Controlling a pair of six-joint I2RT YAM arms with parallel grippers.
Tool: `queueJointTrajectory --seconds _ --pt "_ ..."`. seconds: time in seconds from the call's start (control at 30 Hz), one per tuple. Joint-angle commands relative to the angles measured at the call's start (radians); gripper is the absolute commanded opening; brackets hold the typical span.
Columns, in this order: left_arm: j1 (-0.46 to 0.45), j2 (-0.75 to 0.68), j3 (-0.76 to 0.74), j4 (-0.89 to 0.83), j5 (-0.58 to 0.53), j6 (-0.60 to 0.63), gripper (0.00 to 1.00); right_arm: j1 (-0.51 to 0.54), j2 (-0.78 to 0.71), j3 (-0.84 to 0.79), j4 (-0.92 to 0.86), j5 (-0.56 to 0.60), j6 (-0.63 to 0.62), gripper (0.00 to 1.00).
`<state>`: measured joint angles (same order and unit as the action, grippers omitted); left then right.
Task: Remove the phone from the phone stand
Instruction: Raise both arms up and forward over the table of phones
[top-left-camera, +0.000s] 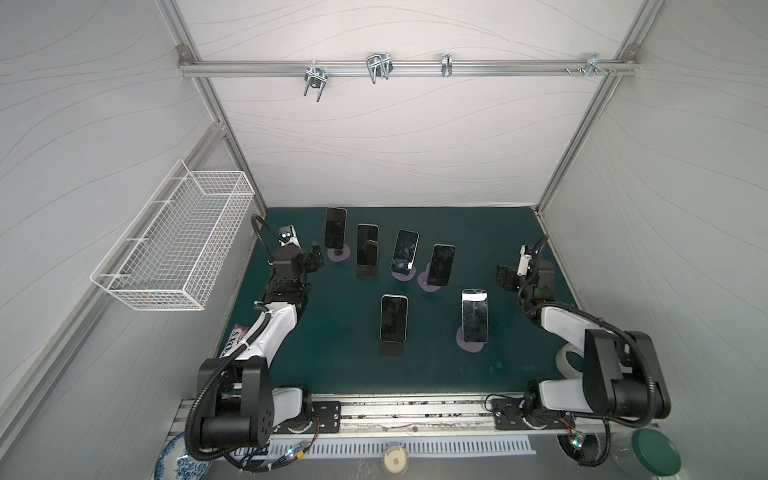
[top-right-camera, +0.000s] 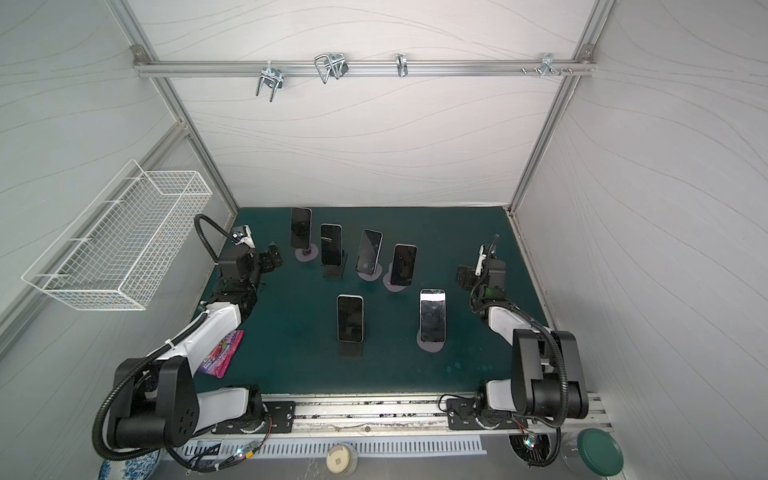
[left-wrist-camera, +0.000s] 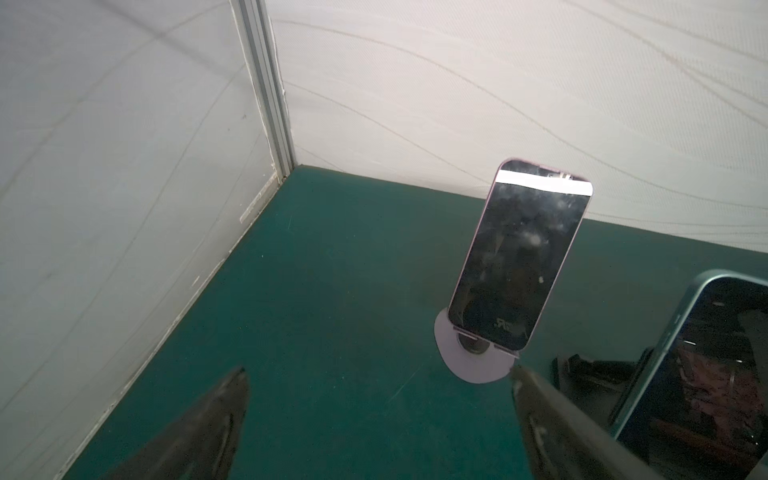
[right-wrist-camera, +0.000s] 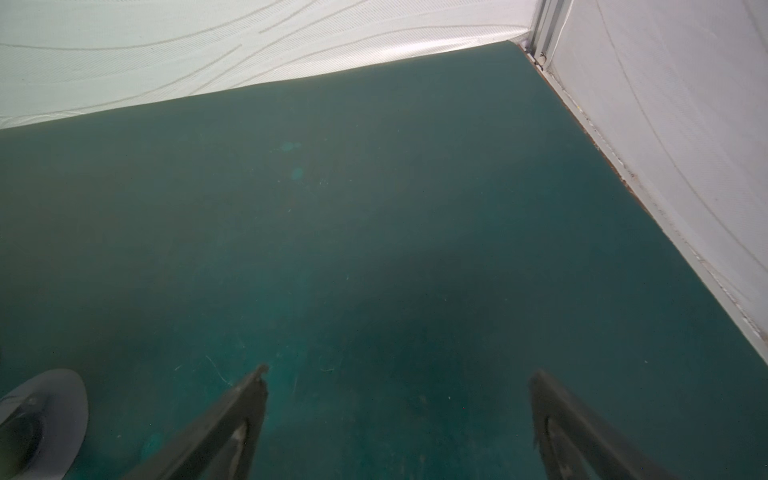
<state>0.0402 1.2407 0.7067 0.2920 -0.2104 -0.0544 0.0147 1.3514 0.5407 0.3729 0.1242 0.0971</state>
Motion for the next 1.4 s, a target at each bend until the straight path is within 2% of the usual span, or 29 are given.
queueJointTrajectory --seconds 0.0,0.2,0.4,0.57,0.63,0.7,0.9,1.0,1.1,1.23,1.37 --pt "-0.001 -0.039 0.084 -0.093 -0.022 0.026 0.99 -0.003 -0.047 0.041 -0.056 0.045 -0.017 0.99" --pt "-0.001 -0.073 0.198 -0.239 -0.006 0.031 0.98 -0.004 -0.125 0.110 -0.129 0.126 0.069 0.99" --pt "-0.009 -0.086 0.346 -0.334 0.140 0.027 0.98 -0.004 -0.176 0.313 -0.442 0.121 0.084 0.99" --pt "-0.020 -0.094 0.464 -0.415 0.288 0.052 0.99 -0.005 -0.210 0.467 -0.697 0.095 0.161 0.99" --pt "-0.027 -0.092 0.519 -0.460 0.302 0.074 0.99 -0.005 -0.235 0.519 -0.776 0.075 0.199 0.99" --pt "-0.035 -0.093 0.569 -0.494 0.297 0.098 0.99 -0.011 -0.262 0.563 -0.840 0.036 0.229 0.99" --pt "-0.106 -0.067 0.756 -0.659 0.212 0.136 0.99 -0.032 -0.331 0.697 -0.952 -0.206 0.222 0.99" --pt "-0.148 -0.051 0.853 -0.781 0.177 0.085 0.95 -0.032 -0.335 0.785 -1.036 -0.284 0.222 0.99" --pt "-0.160 -0.066 0.927 -0.892 0.171 0.005 0.96 -0.027 -0.339 0.864 -1.112 -0.369 0.224 0.99" --pt "-0.161 -0.133 0.985 -0.984 0.196 -0.092 0.96 0.020 -0.360 0.920 -1.202 -0.390 0.254 0.96" --pt "-0.166 -0.184 1.051 -1.078 0.225 -0.167 0.95 0.113 -0.353 0.988 -1.311 -0.410 0.257 0.91"
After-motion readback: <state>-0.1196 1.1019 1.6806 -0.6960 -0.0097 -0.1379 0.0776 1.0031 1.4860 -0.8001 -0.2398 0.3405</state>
